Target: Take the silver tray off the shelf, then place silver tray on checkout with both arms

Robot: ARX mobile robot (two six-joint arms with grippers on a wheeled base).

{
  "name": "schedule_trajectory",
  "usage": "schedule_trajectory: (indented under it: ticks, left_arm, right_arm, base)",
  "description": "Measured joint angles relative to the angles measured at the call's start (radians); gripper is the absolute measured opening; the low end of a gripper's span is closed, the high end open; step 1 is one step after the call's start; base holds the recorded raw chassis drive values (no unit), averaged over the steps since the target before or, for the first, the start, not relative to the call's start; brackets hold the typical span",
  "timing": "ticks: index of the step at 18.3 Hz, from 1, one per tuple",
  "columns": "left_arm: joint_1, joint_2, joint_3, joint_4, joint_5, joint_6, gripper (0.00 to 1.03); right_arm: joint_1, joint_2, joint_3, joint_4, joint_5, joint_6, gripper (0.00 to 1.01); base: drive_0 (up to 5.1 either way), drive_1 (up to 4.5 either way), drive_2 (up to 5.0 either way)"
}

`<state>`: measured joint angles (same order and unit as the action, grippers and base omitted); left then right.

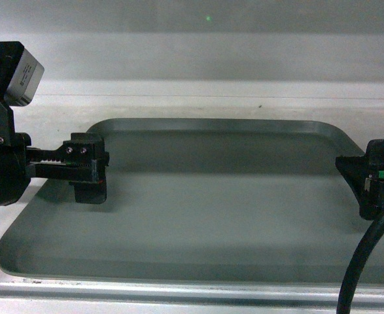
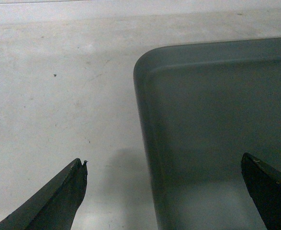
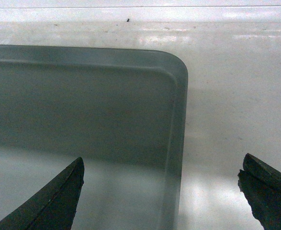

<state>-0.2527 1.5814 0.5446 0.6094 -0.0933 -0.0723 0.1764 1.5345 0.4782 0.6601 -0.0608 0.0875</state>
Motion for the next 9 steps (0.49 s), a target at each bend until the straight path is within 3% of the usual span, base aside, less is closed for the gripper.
schedule_trajectory:
  ticks: [5,9]
  left_arm:
    - [-0.002,0.047,0.001,0.054,-0.018,-0.003,0.98]
    - [-0.001,0.101,-0.045,0.190,-0.031,-0.011,0.98]
  right_arm:
    - [-0.006,0.071,0.024,0.039,0.024,0.021,0.98]
    - [-0.005,0.169,0.018,0.164,0.054,0.020,0.98]
  base:
    - [0.0,0.00,0.0]
    - [0.0,0.00,0.0]
